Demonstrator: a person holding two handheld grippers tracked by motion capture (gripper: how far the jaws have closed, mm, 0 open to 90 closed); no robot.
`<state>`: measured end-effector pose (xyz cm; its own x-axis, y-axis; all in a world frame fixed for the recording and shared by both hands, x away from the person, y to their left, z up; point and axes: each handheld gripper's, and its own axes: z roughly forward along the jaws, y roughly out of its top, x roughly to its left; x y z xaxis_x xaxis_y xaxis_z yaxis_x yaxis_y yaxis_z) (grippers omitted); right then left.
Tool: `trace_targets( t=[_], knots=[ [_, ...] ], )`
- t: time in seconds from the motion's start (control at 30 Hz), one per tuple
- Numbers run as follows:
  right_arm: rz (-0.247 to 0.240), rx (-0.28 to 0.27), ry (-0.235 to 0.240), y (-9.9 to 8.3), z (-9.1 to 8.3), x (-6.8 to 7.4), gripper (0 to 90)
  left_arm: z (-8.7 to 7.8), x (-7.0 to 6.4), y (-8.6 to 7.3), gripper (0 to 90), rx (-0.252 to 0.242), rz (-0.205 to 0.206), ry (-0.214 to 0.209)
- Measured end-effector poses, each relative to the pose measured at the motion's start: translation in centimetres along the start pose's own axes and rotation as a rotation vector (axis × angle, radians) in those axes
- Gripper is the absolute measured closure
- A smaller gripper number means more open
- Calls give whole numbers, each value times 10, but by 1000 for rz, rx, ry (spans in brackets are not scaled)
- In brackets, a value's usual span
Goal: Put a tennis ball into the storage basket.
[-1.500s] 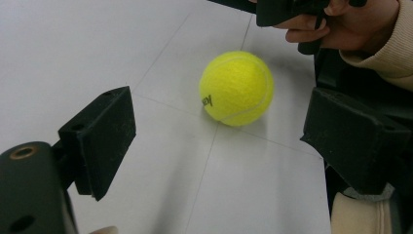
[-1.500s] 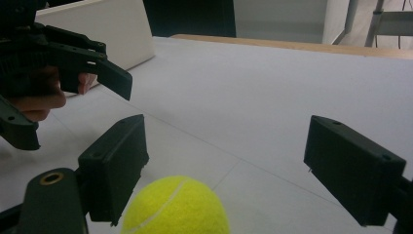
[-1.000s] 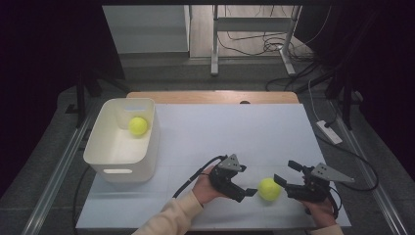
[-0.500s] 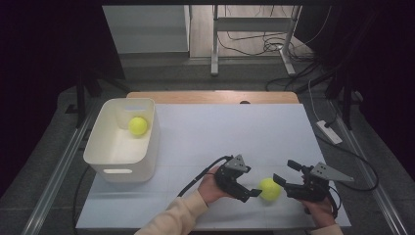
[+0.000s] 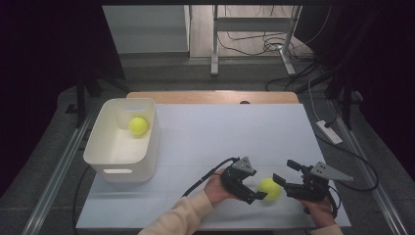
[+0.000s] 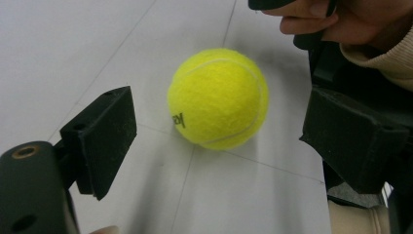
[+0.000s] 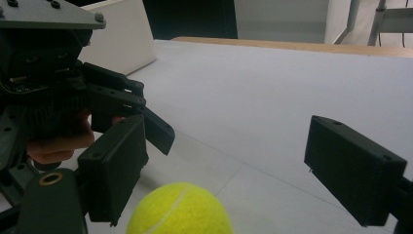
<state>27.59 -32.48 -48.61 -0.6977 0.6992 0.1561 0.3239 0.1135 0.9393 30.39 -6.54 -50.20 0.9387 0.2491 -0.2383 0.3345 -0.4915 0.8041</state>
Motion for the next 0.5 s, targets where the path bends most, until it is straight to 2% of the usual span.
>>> trace_targets(
  t=[0.5],
  knots=[
    [-3,3,0,0,1,0,158,12,-1,4,130,8,4,-15]
  ],
)
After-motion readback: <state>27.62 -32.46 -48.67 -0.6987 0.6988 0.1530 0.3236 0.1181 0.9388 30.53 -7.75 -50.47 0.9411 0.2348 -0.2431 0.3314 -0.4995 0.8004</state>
